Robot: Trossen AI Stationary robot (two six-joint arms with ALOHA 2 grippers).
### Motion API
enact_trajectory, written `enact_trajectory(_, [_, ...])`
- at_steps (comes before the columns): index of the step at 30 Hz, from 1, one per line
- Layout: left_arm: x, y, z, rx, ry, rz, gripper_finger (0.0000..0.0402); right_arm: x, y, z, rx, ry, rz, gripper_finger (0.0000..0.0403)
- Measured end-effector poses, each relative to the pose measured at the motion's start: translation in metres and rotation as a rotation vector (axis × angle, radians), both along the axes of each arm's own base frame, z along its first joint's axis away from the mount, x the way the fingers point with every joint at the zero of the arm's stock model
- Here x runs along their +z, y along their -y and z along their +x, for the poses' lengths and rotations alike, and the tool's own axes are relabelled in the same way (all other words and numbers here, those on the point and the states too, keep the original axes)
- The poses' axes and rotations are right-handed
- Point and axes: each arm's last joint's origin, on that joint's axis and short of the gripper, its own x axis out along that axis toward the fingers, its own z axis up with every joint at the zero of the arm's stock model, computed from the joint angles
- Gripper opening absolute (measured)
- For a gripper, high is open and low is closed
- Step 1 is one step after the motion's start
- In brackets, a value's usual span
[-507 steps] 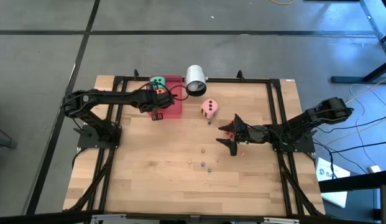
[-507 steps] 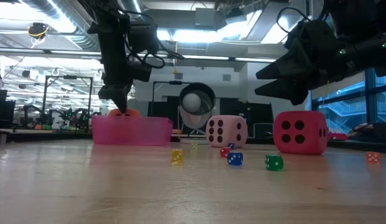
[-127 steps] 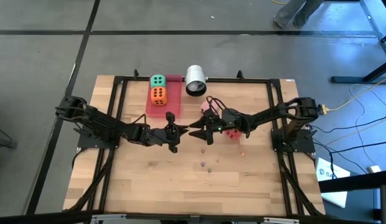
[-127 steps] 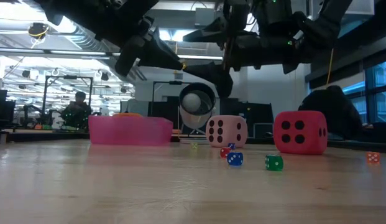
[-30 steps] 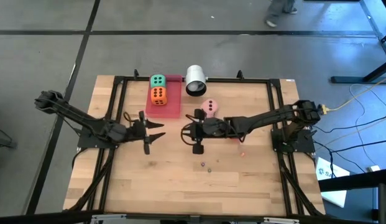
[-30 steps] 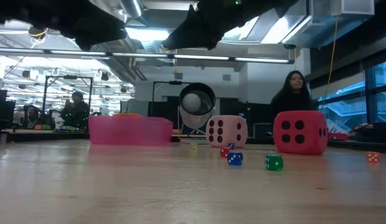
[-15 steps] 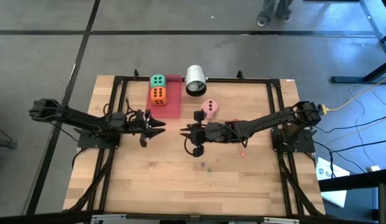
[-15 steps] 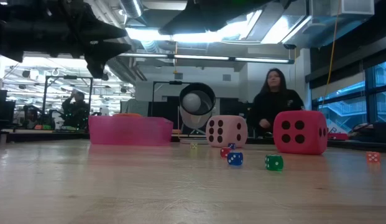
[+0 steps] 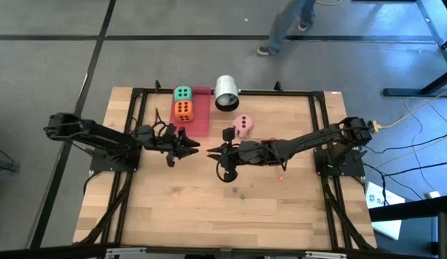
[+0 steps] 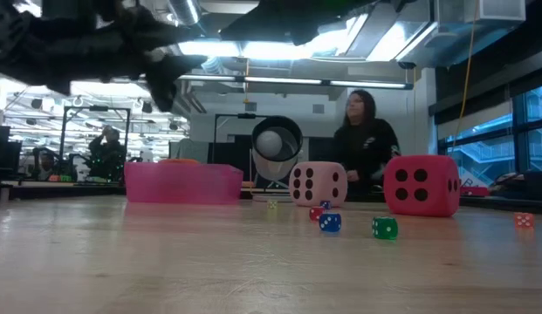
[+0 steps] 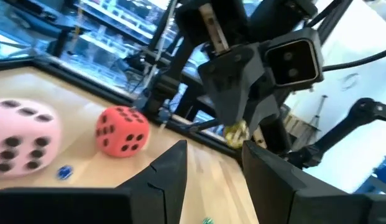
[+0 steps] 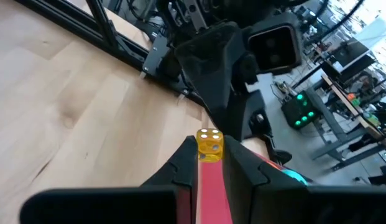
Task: Pick & Place Dice
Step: Put the small yellow dice into the red bin
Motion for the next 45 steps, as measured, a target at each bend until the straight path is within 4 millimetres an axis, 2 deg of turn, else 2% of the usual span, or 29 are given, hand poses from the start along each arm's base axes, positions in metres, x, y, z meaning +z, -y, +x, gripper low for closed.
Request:
enact_trajectory(6, [0.005,-0.004,0.025,-0.085,-0.008,0.018,0.0145,-0.001,0.001,0.0,0.003,-0.01,-0.001,0.0048])
enact_trajectory(13, [0.004,-0.006,0.037,-0.092,-0.028,0.015,0.0145,-0.004,0.001,-0.001,-0.014,-0.039,-0.018,0.0048])
enact_trajectory(23, [0.006,-0.006,0.038,-0.097,-0.013,0.018,0.0142,-0.007,0.004,0.0,-0.023,-0.052,-0.043,0.0048])
enact_trajectory(36, [0.006,-0.005,0.038,-0.126,-0.016,-0.02,0.0064,-0.008,0.007,0.002,-0.028,-0.045,-0.043,0.0048])
enact_trajectory(45, [0.006,-0.005,0.038,-0.133,-0.012,-0.018,0.0055,-0.008,0.009,0.003,-0.074,-0.04,-0.076,0.0048])
